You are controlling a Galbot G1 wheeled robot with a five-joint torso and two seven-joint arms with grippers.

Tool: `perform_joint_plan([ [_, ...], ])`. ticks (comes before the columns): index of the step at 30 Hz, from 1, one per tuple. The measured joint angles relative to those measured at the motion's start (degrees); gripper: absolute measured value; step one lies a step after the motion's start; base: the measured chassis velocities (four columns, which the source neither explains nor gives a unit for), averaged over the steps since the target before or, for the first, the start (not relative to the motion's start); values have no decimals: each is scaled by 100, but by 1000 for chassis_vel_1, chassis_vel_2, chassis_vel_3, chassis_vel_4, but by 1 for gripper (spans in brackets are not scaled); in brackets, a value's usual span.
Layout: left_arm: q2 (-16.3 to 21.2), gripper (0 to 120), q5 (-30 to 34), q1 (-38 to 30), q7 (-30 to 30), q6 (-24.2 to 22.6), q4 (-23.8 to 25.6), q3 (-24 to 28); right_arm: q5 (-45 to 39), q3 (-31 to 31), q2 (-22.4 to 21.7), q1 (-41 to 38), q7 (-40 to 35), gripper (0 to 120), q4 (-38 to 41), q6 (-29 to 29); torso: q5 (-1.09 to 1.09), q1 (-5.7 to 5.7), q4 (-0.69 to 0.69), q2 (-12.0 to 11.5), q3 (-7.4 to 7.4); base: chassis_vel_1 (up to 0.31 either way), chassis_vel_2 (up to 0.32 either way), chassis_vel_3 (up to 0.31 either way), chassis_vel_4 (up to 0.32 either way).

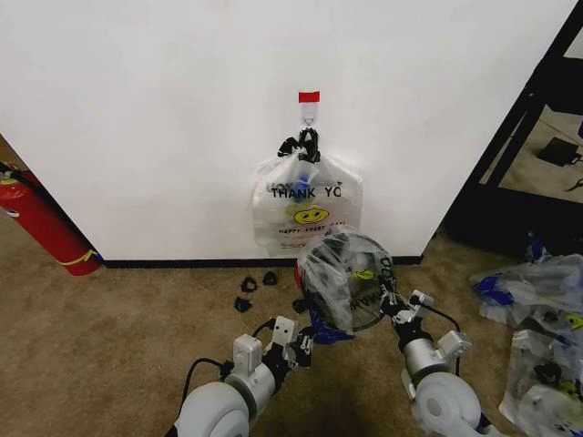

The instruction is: Pick up the garbage bag from the wall and place it over the trash bin.

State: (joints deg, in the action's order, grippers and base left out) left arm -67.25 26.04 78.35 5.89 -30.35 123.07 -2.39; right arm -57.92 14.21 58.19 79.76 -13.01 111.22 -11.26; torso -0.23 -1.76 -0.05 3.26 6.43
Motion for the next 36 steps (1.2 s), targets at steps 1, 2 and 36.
perform_joint_plan([
  [1, 4, 0, -106, -14, 0, 43, -79, -8, -26, 0, -1, 12, -24, 0, 43, 8, 0, 0, 0, 0, 0, 0, 0, 0, 0],
  [2, 1, 0, -227, -32, 0, 102, -176, -12, -69, -1, -1, 38, -63, 0, 111, 28, 0, 0, 0, 0, 0, 0, 0, 0, 0],
  [36, 184, 45, -1309, 161, -45, 956, -724, -203, 160, -257, 176, 73, -317, 0, 201, 285, 0, 0, 0, 0, 0, 0, 0, 0, 0],
])
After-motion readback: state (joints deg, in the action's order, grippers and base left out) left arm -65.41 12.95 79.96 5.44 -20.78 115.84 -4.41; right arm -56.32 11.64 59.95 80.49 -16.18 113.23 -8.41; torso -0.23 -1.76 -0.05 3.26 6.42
